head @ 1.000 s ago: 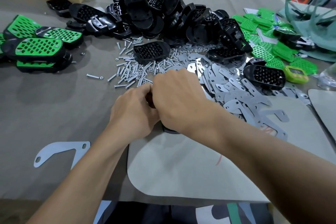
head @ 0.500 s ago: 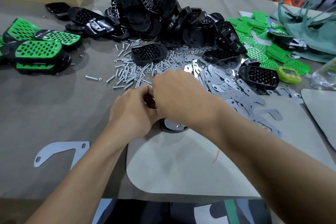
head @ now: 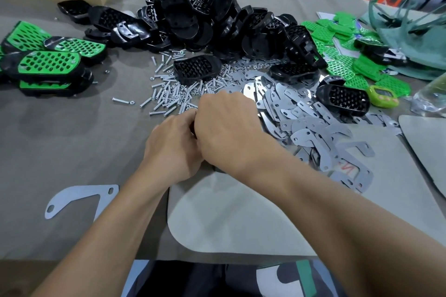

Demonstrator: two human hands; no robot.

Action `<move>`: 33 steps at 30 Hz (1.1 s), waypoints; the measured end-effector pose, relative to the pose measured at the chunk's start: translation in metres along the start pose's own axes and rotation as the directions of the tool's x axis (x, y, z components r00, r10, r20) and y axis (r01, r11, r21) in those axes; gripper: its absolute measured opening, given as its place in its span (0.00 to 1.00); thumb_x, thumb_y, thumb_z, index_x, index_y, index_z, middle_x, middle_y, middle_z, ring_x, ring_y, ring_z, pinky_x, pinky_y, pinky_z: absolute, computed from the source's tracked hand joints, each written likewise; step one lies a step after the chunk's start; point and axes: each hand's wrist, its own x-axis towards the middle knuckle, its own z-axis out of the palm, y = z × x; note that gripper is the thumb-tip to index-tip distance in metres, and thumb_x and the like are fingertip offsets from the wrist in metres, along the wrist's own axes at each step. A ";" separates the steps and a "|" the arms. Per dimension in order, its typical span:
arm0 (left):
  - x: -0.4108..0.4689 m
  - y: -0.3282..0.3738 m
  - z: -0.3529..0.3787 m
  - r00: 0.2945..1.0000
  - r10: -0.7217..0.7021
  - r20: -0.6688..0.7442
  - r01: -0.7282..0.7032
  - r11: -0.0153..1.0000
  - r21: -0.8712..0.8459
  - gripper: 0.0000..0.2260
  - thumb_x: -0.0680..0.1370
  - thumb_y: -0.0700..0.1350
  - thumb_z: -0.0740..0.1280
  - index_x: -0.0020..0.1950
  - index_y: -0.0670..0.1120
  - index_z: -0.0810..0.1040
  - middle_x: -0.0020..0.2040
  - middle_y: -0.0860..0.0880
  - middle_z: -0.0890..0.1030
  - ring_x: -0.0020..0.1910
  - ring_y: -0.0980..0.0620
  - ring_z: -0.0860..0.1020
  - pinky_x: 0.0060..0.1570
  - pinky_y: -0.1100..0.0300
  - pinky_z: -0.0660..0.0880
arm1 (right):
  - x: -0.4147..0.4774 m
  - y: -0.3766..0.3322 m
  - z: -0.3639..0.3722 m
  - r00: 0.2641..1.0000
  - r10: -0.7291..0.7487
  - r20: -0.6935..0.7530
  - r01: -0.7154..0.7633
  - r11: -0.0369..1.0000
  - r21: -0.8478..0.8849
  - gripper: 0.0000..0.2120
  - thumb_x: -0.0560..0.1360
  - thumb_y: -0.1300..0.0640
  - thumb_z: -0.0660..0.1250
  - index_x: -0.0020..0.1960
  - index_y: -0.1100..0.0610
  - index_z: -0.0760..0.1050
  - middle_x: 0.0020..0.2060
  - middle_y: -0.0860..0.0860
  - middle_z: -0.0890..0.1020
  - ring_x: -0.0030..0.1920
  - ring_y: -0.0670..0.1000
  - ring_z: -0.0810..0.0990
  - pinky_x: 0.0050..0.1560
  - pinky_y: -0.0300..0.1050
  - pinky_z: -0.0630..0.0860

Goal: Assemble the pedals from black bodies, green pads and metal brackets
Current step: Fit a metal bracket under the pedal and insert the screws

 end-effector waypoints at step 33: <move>-0.014 0.001 0.002 0.998 -0.023 -0.050 -0.037 0.387 -0.921 0.18 0.72 0.33 0.73 0.58 0.48 0.84 0.49 0.45 0.88 0.46 0.49 0.87 0.44 0.56 0.83 | -0.039 0.044 0.026 0.886 0.463 -0.010 -0.201 0.405 0.892 0.27 0.70 0.53 0.74 0.67 0.38 0.75 0.54 0.36 0.83 0.56 0.33 0.79 0.59 0.34 0.75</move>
